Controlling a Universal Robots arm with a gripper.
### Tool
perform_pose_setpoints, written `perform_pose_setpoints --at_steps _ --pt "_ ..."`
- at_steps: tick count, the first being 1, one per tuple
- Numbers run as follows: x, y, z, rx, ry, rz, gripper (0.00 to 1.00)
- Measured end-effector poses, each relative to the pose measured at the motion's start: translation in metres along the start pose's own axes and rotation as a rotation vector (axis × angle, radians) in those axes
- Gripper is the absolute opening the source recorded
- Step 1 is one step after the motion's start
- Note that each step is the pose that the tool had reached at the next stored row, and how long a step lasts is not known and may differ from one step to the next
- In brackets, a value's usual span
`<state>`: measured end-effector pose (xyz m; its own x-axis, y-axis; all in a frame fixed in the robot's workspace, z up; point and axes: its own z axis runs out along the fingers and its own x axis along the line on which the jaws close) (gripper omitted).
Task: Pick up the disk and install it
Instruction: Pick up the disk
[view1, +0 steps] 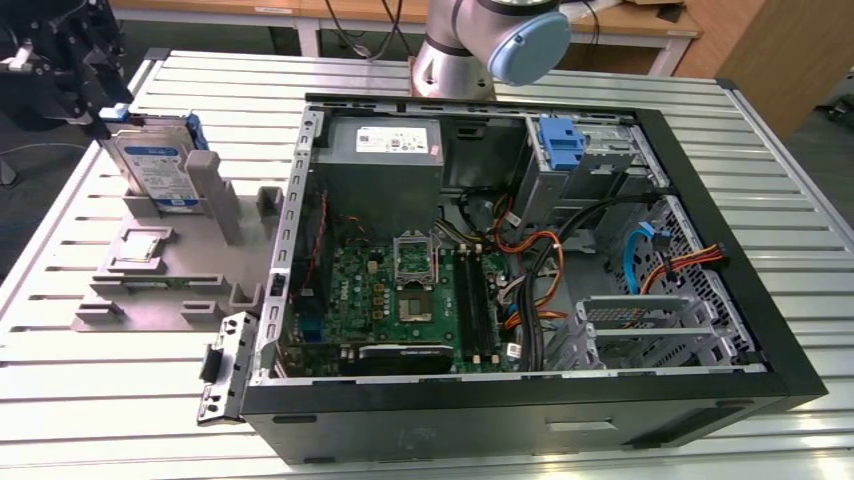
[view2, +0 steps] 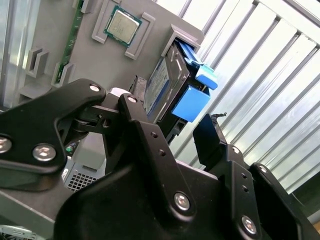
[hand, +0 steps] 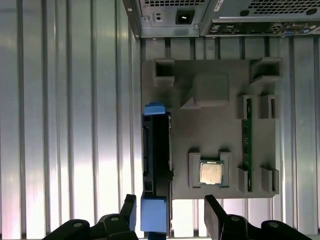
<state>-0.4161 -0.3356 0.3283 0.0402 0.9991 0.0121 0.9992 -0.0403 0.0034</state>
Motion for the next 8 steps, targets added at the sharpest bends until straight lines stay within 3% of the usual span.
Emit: perform_pose_setpoints --at_steps 8 --pt "0.0029 -0.0038 0.0051 -0.0013 0.0003 0.0 0.65"
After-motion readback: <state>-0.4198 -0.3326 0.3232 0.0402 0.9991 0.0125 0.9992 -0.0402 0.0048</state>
